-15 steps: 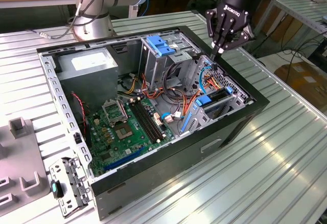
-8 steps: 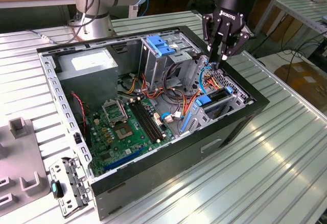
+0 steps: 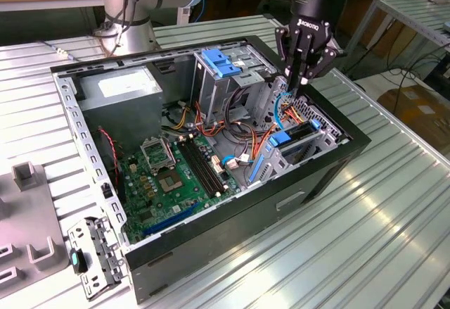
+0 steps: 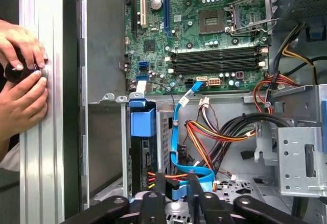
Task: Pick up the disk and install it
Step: 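Insert the second disk wire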
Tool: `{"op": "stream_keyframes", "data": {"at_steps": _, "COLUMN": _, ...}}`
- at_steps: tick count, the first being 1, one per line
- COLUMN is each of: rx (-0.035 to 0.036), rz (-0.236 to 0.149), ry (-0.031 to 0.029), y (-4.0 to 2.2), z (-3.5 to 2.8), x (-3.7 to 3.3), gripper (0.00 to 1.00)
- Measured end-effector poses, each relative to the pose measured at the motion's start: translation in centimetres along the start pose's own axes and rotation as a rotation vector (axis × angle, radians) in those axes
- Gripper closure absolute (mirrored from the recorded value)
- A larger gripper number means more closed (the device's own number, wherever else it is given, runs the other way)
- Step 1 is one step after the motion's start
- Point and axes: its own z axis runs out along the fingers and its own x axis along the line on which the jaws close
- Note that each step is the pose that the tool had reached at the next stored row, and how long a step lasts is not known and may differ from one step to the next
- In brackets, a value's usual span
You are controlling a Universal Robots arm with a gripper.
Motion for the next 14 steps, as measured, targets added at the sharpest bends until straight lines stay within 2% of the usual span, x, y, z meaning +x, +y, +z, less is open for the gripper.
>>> {"op": "stream_keyframes", "data": {"at_steps": 1, "rx": 0.0002, "rz": 0.0, "ry": 0.006, "y": 0.0, "z": 0.06, "x": -0.08, "gripper": 0.71}}
{"op": "stream_keyframes", "data": {"at_steps": 3, "rx": 0.0008, "rz": 0.001, "ry": 0.0214, "y": 0.0, "z": 0.21, "x": -0.25, "gripper": 0.83}}
{"op": "stream_keyframes", "data": {"at_steps": 5, "rx": 0.0015, "rz": 0.002, "ry": 0.0393, "y": -0.01, "z": 0.41, "x": -0.4, "gripper": 0.83}}
{"op": "stream_keyframes", "data": {"at_steps": 8, "rx": 0.0025, "rz": 0.002, "ry": 0.0397, "y": -0.01, "z": 0.46, "x": -0.41, "gripper": 0.83}}
{"op": "stream_keyframes", "data": {"at_steps": 11, "rx": 0.0028, "rz": 0.003, "ry": 0.0375, "y": 0.0, "z": 0.53, "x": -0.25, "gripper": 0.84}}
{"op": "stream_keyframes", "data": {"at_steps": 13, "rx": 0.0027, "rz": 0.002, "ry": 0.029, "y": 0.09, "z": 0.61, "x": 0.06, "gripper": 0.84}}
{"op": "stream_keyframes", "data": {"at_steps": 14, "rx": 0.0033, "rz": 0.001, "ry": 0.0207, "y": 0.17, "z": 0.71, "x": 0.37, "gripper": 0.84}}
